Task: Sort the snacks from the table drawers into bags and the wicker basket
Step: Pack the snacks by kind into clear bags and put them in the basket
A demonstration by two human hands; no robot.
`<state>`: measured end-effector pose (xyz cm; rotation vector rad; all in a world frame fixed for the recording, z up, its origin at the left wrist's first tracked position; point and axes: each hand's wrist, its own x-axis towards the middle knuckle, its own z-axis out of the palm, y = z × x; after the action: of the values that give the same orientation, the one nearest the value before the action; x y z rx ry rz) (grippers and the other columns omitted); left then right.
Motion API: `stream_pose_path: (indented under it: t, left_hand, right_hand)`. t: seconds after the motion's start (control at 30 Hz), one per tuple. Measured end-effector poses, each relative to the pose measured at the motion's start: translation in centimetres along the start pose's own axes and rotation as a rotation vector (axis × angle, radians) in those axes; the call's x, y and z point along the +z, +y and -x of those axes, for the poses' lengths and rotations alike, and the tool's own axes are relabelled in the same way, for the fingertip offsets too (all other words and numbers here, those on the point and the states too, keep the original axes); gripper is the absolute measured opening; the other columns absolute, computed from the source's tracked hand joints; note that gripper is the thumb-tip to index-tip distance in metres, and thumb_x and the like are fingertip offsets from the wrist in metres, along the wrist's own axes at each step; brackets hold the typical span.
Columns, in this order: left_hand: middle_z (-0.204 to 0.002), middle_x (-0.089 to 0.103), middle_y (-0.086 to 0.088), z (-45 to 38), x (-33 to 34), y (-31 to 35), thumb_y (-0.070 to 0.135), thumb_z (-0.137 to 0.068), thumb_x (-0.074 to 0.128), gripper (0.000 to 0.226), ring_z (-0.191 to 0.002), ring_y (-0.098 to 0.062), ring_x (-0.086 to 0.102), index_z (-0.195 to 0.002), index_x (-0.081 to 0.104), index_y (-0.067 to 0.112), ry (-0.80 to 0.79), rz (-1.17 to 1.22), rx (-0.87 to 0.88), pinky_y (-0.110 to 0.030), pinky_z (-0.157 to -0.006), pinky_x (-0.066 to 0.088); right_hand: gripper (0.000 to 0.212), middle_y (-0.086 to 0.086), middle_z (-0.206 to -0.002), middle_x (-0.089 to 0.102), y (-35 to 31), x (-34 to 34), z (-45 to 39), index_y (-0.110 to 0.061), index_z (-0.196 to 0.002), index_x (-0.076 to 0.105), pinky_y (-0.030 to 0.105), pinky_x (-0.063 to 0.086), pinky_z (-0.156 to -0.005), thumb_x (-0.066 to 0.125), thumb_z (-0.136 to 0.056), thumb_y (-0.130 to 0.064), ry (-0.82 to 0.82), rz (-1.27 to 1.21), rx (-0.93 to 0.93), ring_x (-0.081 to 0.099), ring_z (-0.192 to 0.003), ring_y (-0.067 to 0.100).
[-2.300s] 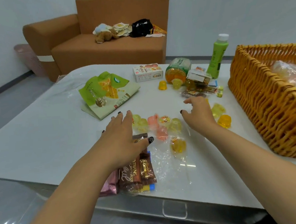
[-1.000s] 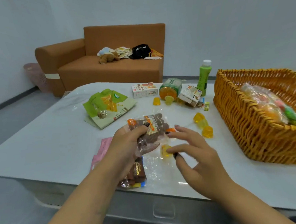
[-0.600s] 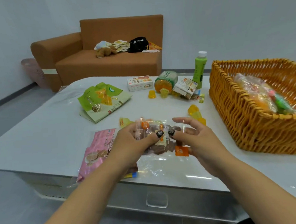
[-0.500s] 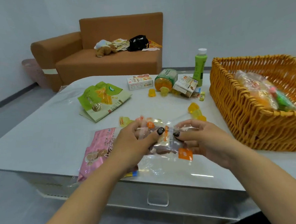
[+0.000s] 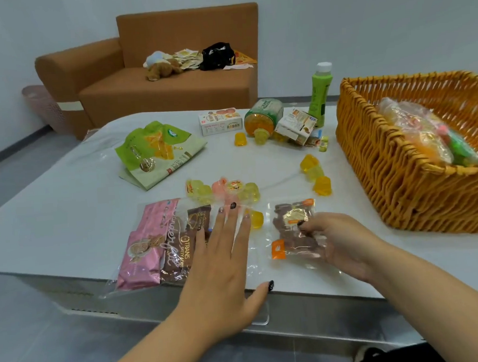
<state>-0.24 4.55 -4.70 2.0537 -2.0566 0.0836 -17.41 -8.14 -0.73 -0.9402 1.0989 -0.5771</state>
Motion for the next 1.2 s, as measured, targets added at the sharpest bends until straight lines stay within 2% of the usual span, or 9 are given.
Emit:
stream_pose_path:
  t: [0.07, 0.13, 0.23, 0.4, 0.53, 0.6, 0.83, 0.97, 1.2]
  left_hand:
    - [-0.165, -0.002, -0.008, 0.3, 0.0, -0.7, 0.071, -0.087, 0.033, 0.096, -0.152, -0.027, -0.001, -0.157, 0.000, 0.013, 0.033, 0.049, -0.019, -0.058, -0.117, 0.018]
    - [-0.163, -0.018, 0.005, 0.5, -0.8, -1.6, 0.077, -0.086, 0.021, 0.093, -0.149, -0.010, -0.018, -0.155, -0.012, 0.023, 0.088, 0.155, -0.099, -0.039, -0.122, -0.002]
    - [-0.159, -0.018, 0.017, 0.4, -2.3, -3.8, 0.084, -0.078, 0.006, 0.092, -0.143, 0.006, -0.023, -0.152, -0.011, 0.032, 0.138, 0.289, -0.260, -0.018, -0.115, -0.012]
    - [-0.164, -0.004, 0.008, 0.3, -3.1, -9.2, 0.076, -0.080, 0.007, 0.090, -0.149, -0.006, -0.012, -0.156, 0.009, 0.028, 0.087, 0.245, -0.469, -0.038, -0.122, 0.000]
    - [-0.164, 0.001, 0.009, 0.5, -2.4, -12.2, 0.081, -0.077, 0.003, 0.096, -0.150, -0.005, -0.004, -0.157, 0.009, 0.028, -0.006, 0.307, -0.456, -0.030, -0.120, 0.003]
    - [-0.164, 0.001, 0.010, 0.5, -1.9, -12.6, 0.078, -0.082, 0.008, 0.090, -0.149, -0.004, -0.004, -0.157, 0.008, 0.027, -0.045, 0.324, -0.426, -0.027, -0.120, 0.002]
    - [-0.164, -0.005, 0.010, 0.3, -2.1, -11.8, 0.054, -0.099, 0.022, 0.067, -0.149, -0.007, -0.009, -0.157, 0.003, 0.027, -0.103, 0.249, -0.419, -0.026, -0.119, 0.000]
    - [-0.163, -0.006, 0.013, 0.6, -2.1, -11.8, 0.057, -0.095, 0.020, 0.069, -0.149, -0.005, -0.009, -0.156, 0.001, 0.029, -0.096, 0.263, -0.408, -0.023, -0.116, -0.001]
    - [-0.164, -0.007, 0.012, 0.6, -1.3, -12.6, 0.077, -0.077, 0.002, 0.091, -0.149, -0.006, -0.009, -0.156, 0.001, 0.031, -0.076, 0.230, -0.386, -0.026, -0.119, 0.001]
  right_hand:
    - [0.018, 0.022, -0.094, 0.071, 0.4, 0.7, -0.4, 0.005, -0.103, 0.062, 0.032, 0.050, -0.063, 0.051, -0.091, 0.000, -0.021, 0.063, -0.005, 0.069, -0.068, 0.025]
    - [0.014, 0.016, -0.083, 0.072, 0.6, 1.4, -0.6, 0.000, -0.099, 0.065, 0.032, 0.045, -0.064, 0.054, -0.090, -0.003, -0.052, 0.152, -0.019, 0.065, -0.062, 0.020]
    - [0.010, 0.007, -0.066, 0.068, 0.3, 2.4, -1.0, -0.005, -0.091, 0.064, 0.025, 0.043, -0.051, 0.055, -0.091, -0.002, -0.103, 0.184, -0.036, 0.059, -0.051, 0.014]
    - [0.013, 0.010, -0.077, 0.065, -0.5, 3.7, -2.6, -0.004, -0.093, 0.063, 0.027, 0.049, -0.053, 0.051, -0.091, -0.004, -0.210, 0.138, 0.063, 0.060, -0.059, 0.018]
    - [0.027, 0.020, -0.102, 0.062, 0.1, 5.0, -3.4, 0.012, -0.116, 0.059, 0.031, 0.057, -0.070, 0.048, -0.092, 0.004, -0.400, 0.181, 0.150, 0.060, -0.090, 0.030]
    - [0.025, 0.022, -0.104, 0.063, 0.5, 5.9, -3.7, 0.009, -0.114, 0.060, 0.032, 0.060, -0.072, 0.047, -0.093, 0.008, -0.462, 0.134, 0.166, 0.063, -0.094, 0.031]
    - [0.012, 0.013, -0.067, 0.057, -0.3, 8.5, -4.7, 0.002, -0.088, 0.057, 0.028, 0.055, -0.047, 0.049, -0.088, 0.011, -0.352, 0.149, 0.077, 0.058, -0.052, 0.020]
    - [0.019, 0.018, -0.080, 0.057, -1.0, 8.6, -5.4, 0.000, -0.102, 0.061, 0.025, 0.050, -0.044, 0.048, -0.089, 0.002, -0.260, 0.294, 0.013, 0.053, -0.060, 0.024]
    - [0.008, 0.018, -0.068, 0.053, -0.3, 8.4, -5.8, 0.009, -0.089, 0.060, 0.024, 0.041, -0.044, 0.055, -0.087, 0.003, -0.255, 0.489, -0.152, 0.053, -0.043, 0.021]
